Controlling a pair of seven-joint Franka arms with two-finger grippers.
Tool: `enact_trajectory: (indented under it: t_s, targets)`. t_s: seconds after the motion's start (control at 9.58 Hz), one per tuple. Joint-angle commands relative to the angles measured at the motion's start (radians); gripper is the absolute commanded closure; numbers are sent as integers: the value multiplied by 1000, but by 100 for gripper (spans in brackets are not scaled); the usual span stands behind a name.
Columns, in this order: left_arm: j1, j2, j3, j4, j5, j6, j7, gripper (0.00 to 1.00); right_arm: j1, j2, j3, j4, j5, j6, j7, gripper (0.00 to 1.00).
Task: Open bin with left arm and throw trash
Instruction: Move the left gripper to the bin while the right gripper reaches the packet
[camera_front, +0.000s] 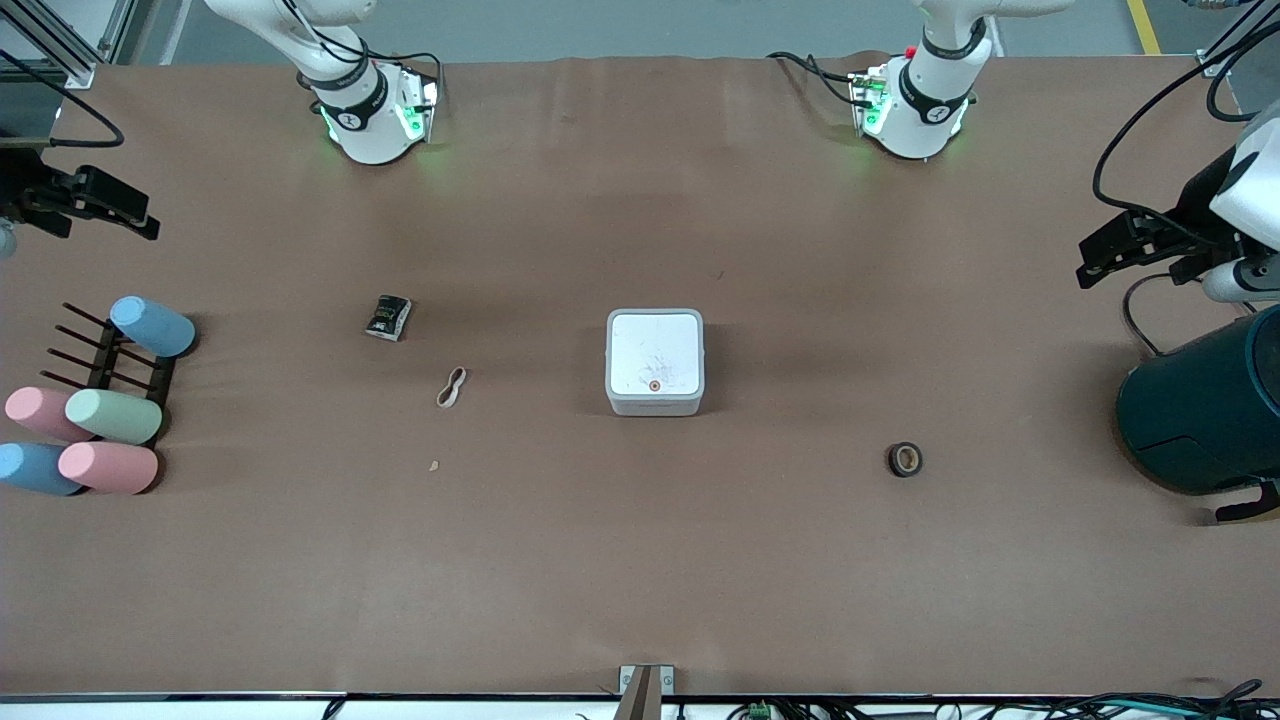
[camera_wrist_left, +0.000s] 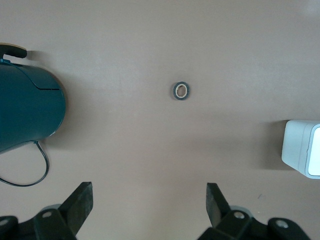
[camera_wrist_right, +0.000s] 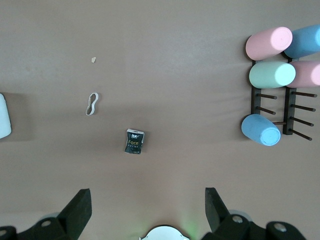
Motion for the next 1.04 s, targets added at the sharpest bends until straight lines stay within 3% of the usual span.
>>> enact_trajectory:
  t_s: [0.0,0.21,0.31,0.42,0.52,0.63,0.83,0.94]
  targets:
    - [0,13,-10,24,18,-18,-12,0,-13,1,5,3,0,3,-7,0]
    - [-40,30,-38,13,-9,-42,12,0,-4,31,7,-33,4,47,-6,0]
    - [-77,66,-87,13,-24,-54,-9,3,8,40,8,-135,9,139,-6,0]
    - [-113,132,-137,20,-67,-38,-26,59,23,37,8,-295,10,298,-6,0]
    - [-200,221,-182,45,-72,39,-53,85,34,36,10,-444,13,457,-1,0]
    - [-271,279,-190,54,-57,156,-95,100,46,36,10,-558,57,594,43,0]
    - [-374,422,-187,62,-52,445,-158,100,114,63,10,-747,67,848,80,0]
    - [-414,483,-184,62,-34,517,-204,100,138,89,10,-837,67,988,85,0]
